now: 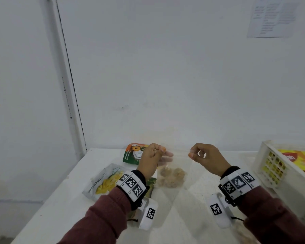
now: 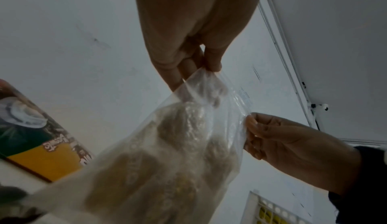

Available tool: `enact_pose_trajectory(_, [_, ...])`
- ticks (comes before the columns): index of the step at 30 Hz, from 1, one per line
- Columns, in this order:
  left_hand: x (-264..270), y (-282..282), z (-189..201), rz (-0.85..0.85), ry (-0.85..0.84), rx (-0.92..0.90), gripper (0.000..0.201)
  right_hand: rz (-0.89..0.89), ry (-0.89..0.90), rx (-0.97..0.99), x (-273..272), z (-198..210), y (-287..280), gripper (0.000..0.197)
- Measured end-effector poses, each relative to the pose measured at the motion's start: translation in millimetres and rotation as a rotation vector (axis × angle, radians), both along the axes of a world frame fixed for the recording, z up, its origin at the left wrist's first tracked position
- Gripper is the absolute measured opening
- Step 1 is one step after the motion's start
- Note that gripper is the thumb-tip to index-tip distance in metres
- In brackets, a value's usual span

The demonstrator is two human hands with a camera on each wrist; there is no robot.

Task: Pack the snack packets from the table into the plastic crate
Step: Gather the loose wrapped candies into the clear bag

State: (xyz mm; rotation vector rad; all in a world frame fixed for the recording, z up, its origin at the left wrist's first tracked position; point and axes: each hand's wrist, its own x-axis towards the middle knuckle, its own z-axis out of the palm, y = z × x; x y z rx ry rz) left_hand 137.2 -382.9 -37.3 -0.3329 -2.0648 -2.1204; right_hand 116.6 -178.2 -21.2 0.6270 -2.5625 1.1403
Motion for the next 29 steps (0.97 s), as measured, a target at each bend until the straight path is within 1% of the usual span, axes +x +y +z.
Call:
enact_pose_trajectory(4, [10.7, 3.3, -0.3, -0.037, -0.049, 0.008, 0.018, 0.002, -0.097, -0.012, 9.3, -2.0, 10.0, 0.022])
enact_pose_trajectory(8, [20.6, 14.7, -1.4, -0.073, -0.117, 0.049, 0.019, 0.036, -0.111, -0.003, 22.8, -1.0, 19.9, 0.027])
enact_pose_trajectory(10, [26.4, 23.1, -1.9, -0.102, -0.18, 0.084, 0.02, 0.066, -0.142, -0.028, 29.9, 3.8, 27.5, 0.029])
enact_pose_trajectory(11, [28.6, 28.1, -3.1, -0.12, -0.223, 0.101, 0.02, 0.072, -0.194, -0.04, 32.6, 7.6, 32.9, 0.029])
enact_pose_trajectory(13, [33.2, 38.9, -5.9, -0.165, -0.346, 0.104, 0.018, 0.068, -0.378, -0.003, 37.1, 15.7, 43.6, 0.026])
enact_pose_trajectory(15, [37.6, 51.4, -10.7, -0.207, -0.491, 0.063, 0.021, 0.03, -0.554, 0.15, 39.1, 17.4, 55.9, 0.024])
enact_pose_trajectory(17, [40.9, 65.3, -17.8, -0.236, -0.605, -0.002, 0.024, -0.019, -0.63, 0.28, 40.4, 12.9, 66.2, 0.024])
enact_pose_trajectory(19, [40.8, 79.3, -23.1, -0.216, -0.675, -0.045, 0.027, -0.065, -0.678, 0.283, 39.6, 3.8, 72.6, 0.022])
enact_pose_trajectory(20, [39.1, 85.8, -25.4, -0.181, -0.677, -0.071, 0.028, -0.096, -0.699, 0.282, 39.6, -0.6, 74.9, 0.02])
enact_pose_trajectory(21, [34.7, 91.6, -28.1, -0.127, -0.637, -0.14, 0.029, -0.135, -0.71, 0.304, 40.4, -4.3, 77.6, 0.02])
enact_pose_trajectory(22, [30.8, 96.3, -29.7, -0.049, -0.569, -0.252, 0.026, -0.177, -0.704, 0.333, 42.1, -6.8, 80.4, 0.024])
enact_pose_trajectory(23, [28.4, 100.4, -30.4, 0.028, -0.496, -0.365, 0.019, -0.215, -0.683, 0.356, 42.5, -10.2, 85.4, 0.034])
enact_pose_trajectory(24, [26.5, 101.6, -31.4, 0.098, -0.433, -0.456, 0.019, -0.242, -0.656, 0.392, 44.4, -11.5, 91.6, 0.046])
enact_pose_trajectory(25, [26.5, 102.3, -31.7, 0.142, -0.393, -0.539, 0.034, -0.261, -0.62, 0.46, 46.4, -12.5, 99.8, 0.056])
enact_pose_trajectory(27, [29.8, 103.2, -31.8, 0.149, -0.295, -0.728, 0.056, -0.258, -0.568, 0.62, 54.3, -14.2, 115.2, 0.066])
enact_pose_trajectory(29, [38.1, 106.4, -33.4, 0.057, -0.239, -1.066, 0.07, -0.21, -0.602, 0.792, 66.1, -17.0, 124.3, 0.072])
